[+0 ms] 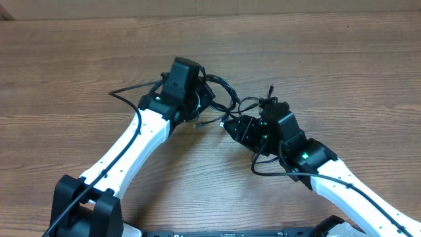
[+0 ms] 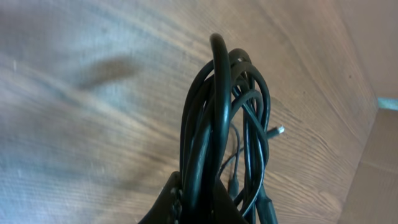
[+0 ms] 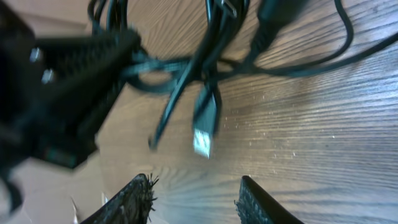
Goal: Untangle cables
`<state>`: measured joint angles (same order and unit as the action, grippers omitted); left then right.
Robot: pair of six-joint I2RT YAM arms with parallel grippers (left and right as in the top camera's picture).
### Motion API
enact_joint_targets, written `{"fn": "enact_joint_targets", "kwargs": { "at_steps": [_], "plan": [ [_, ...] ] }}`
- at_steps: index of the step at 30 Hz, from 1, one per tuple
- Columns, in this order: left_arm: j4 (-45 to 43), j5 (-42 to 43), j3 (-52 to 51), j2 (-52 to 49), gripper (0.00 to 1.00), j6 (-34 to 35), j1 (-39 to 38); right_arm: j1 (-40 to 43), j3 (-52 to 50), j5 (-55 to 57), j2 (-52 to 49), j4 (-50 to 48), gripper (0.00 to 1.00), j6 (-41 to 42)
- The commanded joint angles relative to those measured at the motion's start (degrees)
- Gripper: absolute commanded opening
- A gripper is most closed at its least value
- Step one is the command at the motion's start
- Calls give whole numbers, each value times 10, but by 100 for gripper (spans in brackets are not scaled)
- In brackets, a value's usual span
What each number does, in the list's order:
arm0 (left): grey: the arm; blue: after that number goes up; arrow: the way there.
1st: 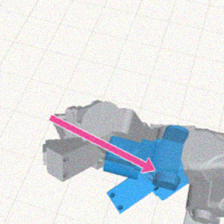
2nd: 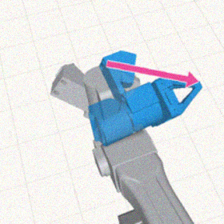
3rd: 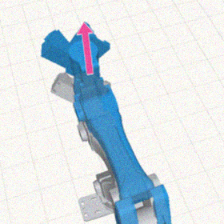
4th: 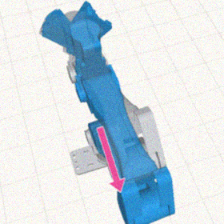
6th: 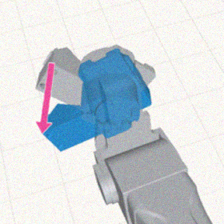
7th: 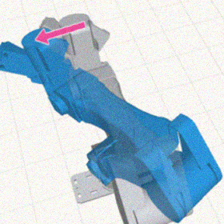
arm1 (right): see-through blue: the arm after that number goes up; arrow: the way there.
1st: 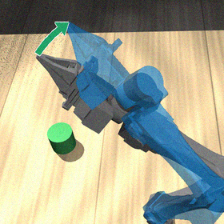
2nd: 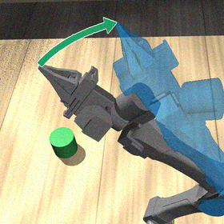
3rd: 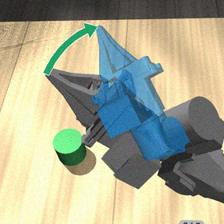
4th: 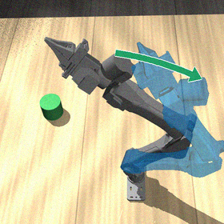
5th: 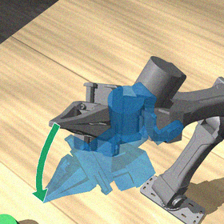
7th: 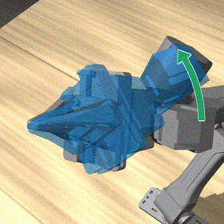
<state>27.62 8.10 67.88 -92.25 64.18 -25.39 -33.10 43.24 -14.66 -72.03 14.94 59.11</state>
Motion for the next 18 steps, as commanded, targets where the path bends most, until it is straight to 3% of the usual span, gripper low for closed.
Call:
{"fn": "enact_joint_targets", "kwargs": {
  "at_steps": [1, 6, 12, 18],
  "plan": [
    [5, -13, 14, 10, 4, 66, -21, -7, 14, 6, -29, -19, 41, 56],
    [9, -31, 14, 10, 4, 68, -32, -12, 14, -9, -57, -45, 36, 71],
    [13, -26, 14, 10, 4, 80, -36, -12, 14, 8, -65, -45, 34, 180],
    [25, -22, 14, 10, 4, 80, -36, -12, 14, 7, -65, -54, 35, 229]
  ]
}}
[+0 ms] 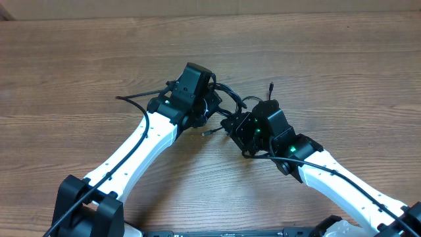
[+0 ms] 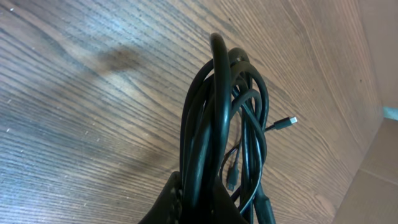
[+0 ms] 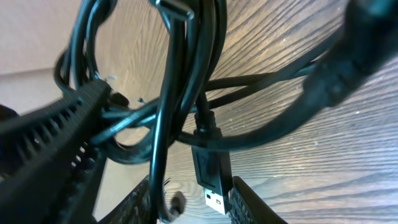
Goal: Untangle cables
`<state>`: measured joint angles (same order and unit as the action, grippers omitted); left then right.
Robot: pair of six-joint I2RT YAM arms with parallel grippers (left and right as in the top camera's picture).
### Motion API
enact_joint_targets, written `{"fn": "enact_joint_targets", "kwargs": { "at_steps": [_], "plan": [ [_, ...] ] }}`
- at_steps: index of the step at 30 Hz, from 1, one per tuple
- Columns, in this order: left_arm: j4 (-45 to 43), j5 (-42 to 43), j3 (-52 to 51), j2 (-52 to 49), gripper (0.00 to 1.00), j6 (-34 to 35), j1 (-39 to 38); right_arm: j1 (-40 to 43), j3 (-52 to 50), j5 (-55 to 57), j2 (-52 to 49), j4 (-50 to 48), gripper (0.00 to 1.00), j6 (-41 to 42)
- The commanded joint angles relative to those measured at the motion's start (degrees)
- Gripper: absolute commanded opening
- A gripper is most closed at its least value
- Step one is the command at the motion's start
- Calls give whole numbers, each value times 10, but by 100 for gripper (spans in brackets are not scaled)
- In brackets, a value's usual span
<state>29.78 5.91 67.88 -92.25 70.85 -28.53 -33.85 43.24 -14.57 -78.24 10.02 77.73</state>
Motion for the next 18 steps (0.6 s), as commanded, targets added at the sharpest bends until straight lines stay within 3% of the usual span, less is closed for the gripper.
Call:
{"fn": "enact_joint_targets", "kwargs": {
  "at_steps": [1, 14, 16, 18],
  "plan": [
    [4, 2, 14, 10, 4, 14, -4, -4, 14, 6, -3, -2, 34, 46],
    [4, -6, 14, 10, 4, 76, -9, -6, 14, -36, -23, 7, 32, 123],
    [3, -6, 14, 10, 4, 76, -10, -6, 14, -36, -24, 7, 26, 123],
    [4, -7, 14, 9, 4, 76, -13, -6, 14, -39, -24, 7, 14, 123]
  ]
}}
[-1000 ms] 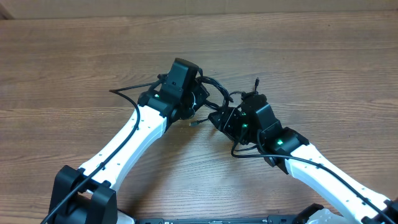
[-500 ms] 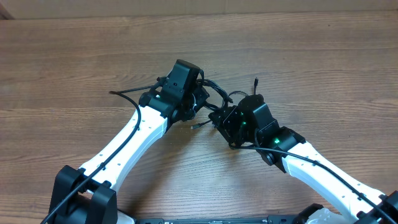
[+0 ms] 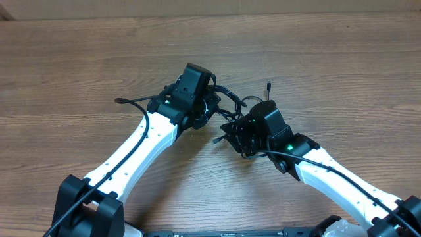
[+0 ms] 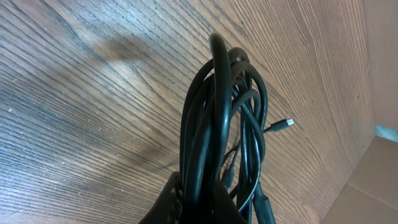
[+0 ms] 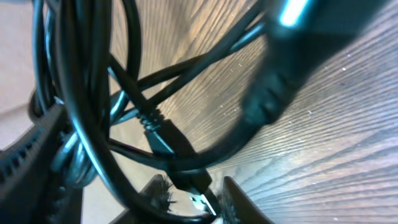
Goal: Untangle cables
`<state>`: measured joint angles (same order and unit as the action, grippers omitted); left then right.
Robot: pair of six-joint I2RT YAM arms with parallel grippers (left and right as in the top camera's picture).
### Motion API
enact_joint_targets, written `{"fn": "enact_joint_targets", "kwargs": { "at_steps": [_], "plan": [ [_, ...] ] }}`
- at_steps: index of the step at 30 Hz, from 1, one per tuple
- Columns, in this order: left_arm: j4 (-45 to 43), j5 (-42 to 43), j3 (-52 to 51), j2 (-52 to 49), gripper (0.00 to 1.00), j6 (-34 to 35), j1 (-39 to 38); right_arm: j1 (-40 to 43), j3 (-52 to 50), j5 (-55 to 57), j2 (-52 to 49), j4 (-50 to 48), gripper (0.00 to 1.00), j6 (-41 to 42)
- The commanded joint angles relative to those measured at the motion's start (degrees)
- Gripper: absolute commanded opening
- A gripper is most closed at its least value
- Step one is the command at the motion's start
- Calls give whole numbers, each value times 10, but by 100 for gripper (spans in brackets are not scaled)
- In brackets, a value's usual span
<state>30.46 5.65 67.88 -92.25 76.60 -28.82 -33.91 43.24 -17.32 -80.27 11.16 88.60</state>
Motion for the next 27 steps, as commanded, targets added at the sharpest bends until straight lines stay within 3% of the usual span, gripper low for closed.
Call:
{"fn": "enact_joint_targets", "kwargs": {
  "at_steps": [1, 2, 6, 12, 15, 18, 23, 27],
  "plan": [
    [-3, -7, 14, 9, 4, 17, -10, -5, 14, -17, -3, -4, 8, 13],
    [-3, -17, 14, 9, 4, 9, -10, -5, 14, -26, -3, -4, 4, 3],
    [-2, -83, 14, 9, 4, -71, -8, -5, 14, -68, -3, -3, 4, -82],
    [-3, -196, 14, 9, 4, -293, -5, 0, 14, -137, 6, 23, 4, -176],
    [-7, -185, 14, 9, 4, -429, -3, 11, 14, -159, 17, 29, 4, -226],
    [-7, -133, 14, 9, 4, -551, -3, 33, 14, -177, 31, 28, 4, -259],
    [-5, 64, 14, 9, 4, -738, -3, 93, 14, -214, 47, 24, 4, -276],
    [-5, 162, 14, 9, 4, -795, -3, 137, 14, -218, 49, 24, 4, -288]
  ]
}}
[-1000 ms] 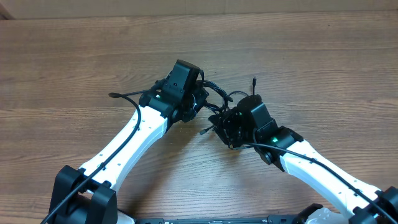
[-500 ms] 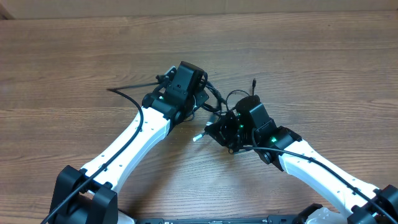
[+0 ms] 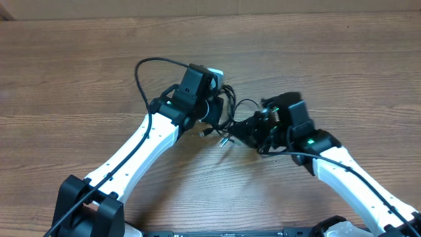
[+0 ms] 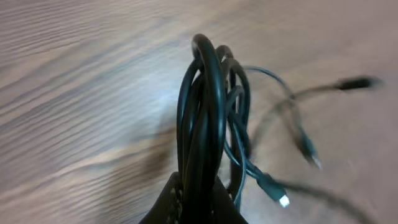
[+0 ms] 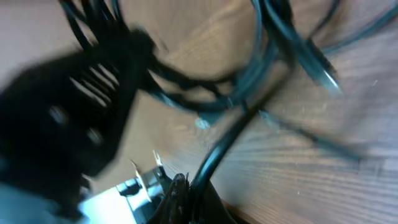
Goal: Untangle cables
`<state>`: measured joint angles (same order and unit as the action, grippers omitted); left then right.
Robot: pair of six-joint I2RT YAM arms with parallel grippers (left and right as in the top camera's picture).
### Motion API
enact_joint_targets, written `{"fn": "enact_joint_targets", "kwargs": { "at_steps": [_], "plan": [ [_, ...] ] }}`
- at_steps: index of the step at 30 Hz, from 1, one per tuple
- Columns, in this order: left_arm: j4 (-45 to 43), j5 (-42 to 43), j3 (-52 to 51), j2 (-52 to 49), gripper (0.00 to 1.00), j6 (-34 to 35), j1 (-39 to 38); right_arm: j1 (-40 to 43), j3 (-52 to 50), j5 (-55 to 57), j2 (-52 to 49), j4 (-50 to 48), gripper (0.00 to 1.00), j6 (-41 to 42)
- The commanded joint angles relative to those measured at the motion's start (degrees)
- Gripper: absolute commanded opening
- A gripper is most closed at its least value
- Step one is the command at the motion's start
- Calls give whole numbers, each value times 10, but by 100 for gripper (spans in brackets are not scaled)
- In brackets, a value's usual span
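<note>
A bundle of black cables point(image 3: 228, 105) hangs looped between the two arms above the wooden table point(image 3: 342, 59). My left gripper point(image 3: 214, 110) is shut on the thick coil point(image 4: 208, 112), which stands up out of the fingers of that gripper point(image 4: 196, 200). A loose plug point(image 4: 274, 190) dangles to its right. My right gripper point(image 3: 245, 135) is shut on one thin strand point(image 5: 225, 138) that runs up from between its fingertips point(image 5: 190, 200) toward the bundle. Another plug end point(image 3: 224, 140) hangs just left of the right gripper.
A black lead point(image 3: 148, 64) arches up and left from the left wrist. The other arm's dark body point(image 5: 81, 118) fills the left of the right wrist view, close to the strand. Bare wood lies all around the arms.
My right gripper, open around a USB plug and strands before, is now shut on one strand and sits further right. The left wrist has turned, and cable ends now fan out beside its coil.
My left gripper held the coil throughout. The right gripper stood open below the hanging plug ends, then sat closer among the strands at each moment. Now it is shut on a strand and farther from the left gripper, with cable stretched between them.
</note>
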<state>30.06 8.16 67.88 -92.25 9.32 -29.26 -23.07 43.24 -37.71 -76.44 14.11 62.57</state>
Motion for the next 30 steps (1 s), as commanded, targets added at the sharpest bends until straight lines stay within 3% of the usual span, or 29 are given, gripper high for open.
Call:
{"fn": "enact_joint_targets", "kwargs": {
  "at_steps": [1, 10, 17, 23, 30],
  "plan": [
    [-1, 154, 14, 9, 4, -128, 1, 37, 14, -14, 10, -5, 4, -30],
    [-1, 225, 14, 9, 4, -136, 1, 71, 14, -1, 10, -1, 4, -77],
    [-8, 336, 14, 10, 4, -158, 16, 72, 14, 126, 10, 119, 4, -87],
    [-9, 502, 14, 10, 4, -199, 81, 72, 14, 268, 10, 223, 4, -86],
    [-17, 655, 14, 10, 4, -212, 187, 72, 14, 338, 10, 259, 4, -86]
  ]
}}
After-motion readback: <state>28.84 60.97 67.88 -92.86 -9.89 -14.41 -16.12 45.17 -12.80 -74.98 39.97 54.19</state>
